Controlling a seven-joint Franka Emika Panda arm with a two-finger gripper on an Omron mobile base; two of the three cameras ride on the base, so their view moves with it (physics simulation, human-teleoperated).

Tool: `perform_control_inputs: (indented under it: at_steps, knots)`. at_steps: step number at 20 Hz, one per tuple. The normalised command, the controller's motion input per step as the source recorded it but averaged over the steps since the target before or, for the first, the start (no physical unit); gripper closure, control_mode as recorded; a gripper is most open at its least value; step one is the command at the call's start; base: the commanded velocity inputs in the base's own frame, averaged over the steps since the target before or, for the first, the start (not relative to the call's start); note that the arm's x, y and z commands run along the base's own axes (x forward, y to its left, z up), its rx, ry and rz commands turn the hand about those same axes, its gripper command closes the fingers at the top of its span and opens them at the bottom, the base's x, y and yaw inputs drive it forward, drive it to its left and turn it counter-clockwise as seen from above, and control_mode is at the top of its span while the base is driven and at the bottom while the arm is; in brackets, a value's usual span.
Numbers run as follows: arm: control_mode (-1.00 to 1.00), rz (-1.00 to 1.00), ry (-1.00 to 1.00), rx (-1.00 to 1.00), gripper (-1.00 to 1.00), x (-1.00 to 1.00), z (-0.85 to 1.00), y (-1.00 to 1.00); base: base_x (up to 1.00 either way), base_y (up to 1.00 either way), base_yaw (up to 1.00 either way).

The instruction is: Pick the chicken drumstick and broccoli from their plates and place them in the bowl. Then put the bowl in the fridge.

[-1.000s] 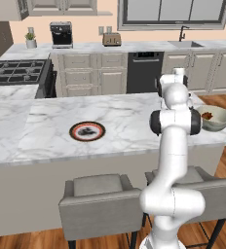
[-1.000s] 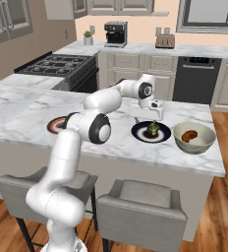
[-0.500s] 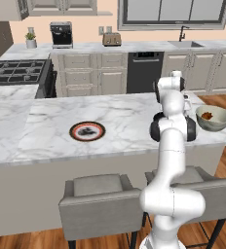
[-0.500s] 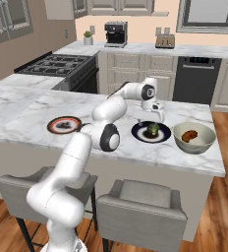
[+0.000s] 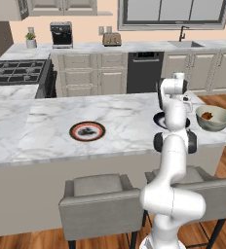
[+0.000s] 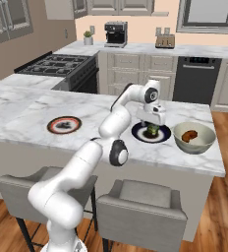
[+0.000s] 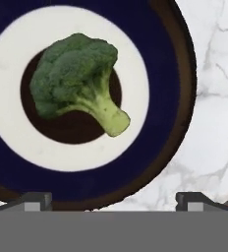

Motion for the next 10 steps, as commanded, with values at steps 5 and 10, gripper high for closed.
perform_control_inputs:
  at_steps: [5,10]
  knots:
    - [-1.00,-0.16,0.00,0.00,-1.00,0.33,-0.03,-0.03,0.00,0.00,0.00]
    - [-1.00,-0.14,0.00,-0.01,-1.00,0.40,0.03,-0.03,0.00,0.00,0.00]
